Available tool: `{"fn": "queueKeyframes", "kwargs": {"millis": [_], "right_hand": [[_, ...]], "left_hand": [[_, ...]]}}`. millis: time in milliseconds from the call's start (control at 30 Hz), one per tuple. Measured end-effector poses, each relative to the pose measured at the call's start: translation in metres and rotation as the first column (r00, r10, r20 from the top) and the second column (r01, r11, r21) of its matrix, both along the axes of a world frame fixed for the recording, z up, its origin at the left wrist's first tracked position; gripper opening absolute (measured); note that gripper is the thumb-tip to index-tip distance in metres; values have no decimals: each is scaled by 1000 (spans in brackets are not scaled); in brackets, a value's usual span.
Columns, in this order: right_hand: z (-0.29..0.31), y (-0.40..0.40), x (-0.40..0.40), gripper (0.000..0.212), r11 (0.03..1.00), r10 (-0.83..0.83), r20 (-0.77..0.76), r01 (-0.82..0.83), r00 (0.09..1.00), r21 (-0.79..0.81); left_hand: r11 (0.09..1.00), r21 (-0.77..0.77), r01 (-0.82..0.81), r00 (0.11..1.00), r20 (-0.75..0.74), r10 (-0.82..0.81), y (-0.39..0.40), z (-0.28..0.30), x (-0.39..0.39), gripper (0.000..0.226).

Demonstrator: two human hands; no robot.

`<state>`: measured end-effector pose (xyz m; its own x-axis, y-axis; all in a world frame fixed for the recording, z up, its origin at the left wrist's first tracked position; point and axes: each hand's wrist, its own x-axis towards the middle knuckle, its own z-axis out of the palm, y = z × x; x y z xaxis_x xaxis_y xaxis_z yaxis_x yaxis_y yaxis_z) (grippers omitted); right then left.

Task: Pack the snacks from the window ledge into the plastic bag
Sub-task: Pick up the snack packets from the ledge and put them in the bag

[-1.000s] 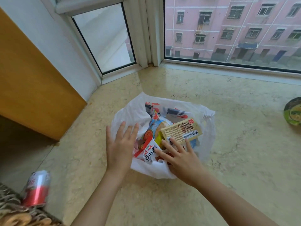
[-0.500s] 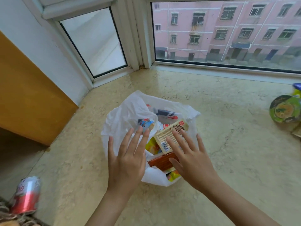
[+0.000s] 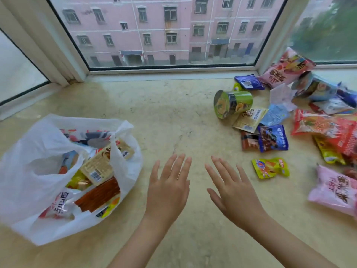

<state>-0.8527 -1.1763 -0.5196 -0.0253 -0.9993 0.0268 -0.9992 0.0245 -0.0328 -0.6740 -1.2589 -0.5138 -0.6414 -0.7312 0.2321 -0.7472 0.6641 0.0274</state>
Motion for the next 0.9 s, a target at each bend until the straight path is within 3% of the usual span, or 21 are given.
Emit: {"fn": "queueKeyframes", "kwargs": {"millis": [400, 667, 900], "right_hand": [[-43, 98, -192, 60, 963, -269, 29, 268, 963, 30], [-61, 91, -245, 56, 978, -208, 49, 208, 977, 6], [-66, 29, -278, 60, 996, -90, -8, 90, 996, 18]], "left_hand": [[983, 23, 180, 977, 110, -181, 38, -58, -218, 54], [970, 165, 181, 956, 200, -213, 38, -86, -283, 70], [976, 47, 211, 972, 98, -215, 35, -94, -290, 62]]}}
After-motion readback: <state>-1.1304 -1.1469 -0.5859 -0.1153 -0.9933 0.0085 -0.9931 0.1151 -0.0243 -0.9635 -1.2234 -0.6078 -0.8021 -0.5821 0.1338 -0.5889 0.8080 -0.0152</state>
